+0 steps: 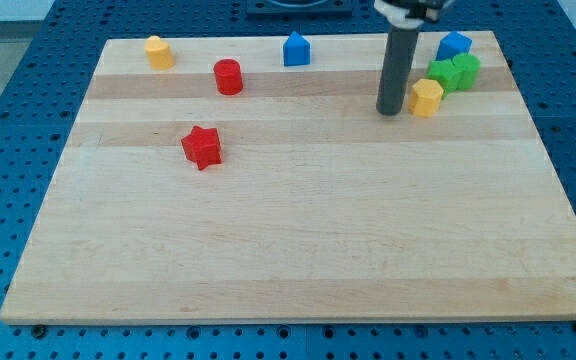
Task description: Place the green star diagonally to red star
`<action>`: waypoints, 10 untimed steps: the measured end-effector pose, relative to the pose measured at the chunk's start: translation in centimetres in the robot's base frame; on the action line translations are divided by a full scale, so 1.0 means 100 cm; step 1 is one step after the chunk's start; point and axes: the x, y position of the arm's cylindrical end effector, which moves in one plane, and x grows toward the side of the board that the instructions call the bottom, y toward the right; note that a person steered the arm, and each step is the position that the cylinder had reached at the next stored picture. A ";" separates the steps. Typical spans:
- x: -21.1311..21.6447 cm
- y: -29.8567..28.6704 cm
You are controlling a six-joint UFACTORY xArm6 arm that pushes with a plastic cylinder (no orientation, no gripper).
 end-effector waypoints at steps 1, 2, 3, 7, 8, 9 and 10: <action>0.028 0.033; 0.025 0.085; 0.006 0.133; -0.100 0.162; -0.098 0.156; -0.090 0.147; -0.087 0.135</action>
